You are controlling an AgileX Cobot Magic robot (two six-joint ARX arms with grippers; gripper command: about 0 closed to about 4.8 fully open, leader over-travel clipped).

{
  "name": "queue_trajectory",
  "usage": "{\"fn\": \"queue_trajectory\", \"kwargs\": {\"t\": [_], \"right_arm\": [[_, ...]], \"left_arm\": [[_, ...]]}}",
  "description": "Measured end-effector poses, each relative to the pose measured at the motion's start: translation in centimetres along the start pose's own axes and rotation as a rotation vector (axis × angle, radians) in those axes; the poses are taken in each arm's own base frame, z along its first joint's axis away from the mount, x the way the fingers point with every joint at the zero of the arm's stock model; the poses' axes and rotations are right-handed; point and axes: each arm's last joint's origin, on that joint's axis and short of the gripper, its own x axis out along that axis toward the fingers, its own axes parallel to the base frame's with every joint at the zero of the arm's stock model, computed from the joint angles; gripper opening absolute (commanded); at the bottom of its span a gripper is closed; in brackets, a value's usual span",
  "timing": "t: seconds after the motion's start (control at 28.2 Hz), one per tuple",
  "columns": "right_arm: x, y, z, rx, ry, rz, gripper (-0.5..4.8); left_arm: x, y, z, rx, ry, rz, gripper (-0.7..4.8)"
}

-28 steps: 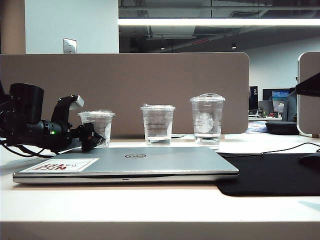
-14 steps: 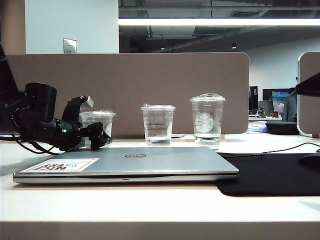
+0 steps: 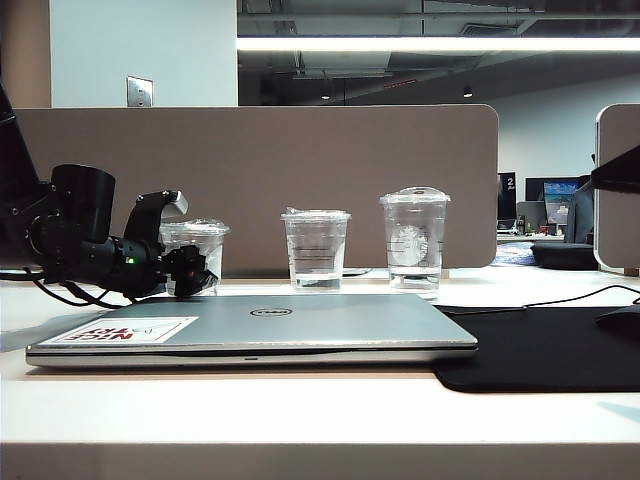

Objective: Pick up the coffee cup on the left and place it on the left side of the laptop.

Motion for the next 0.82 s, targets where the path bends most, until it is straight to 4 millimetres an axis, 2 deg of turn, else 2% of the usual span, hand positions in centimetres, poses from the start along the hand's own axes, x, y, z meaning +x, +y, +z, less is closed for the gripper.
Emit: {"fn": "queue_trajectory", "kwargs": {"t": [0.53,0.82], "right_arm": [[0.0,0.0,0.0,0.0,0.0,0.0,-0.04],[0.0,0.0,0.0,0.0,0.0,0.0,-0.04]], "left_arm": [[-0.08,0.11,0.1,0.026,-0.043,0.013,2.68],[-0.74,0.66,0.43,0.002,-0.041,-0.055,2.68]]}}
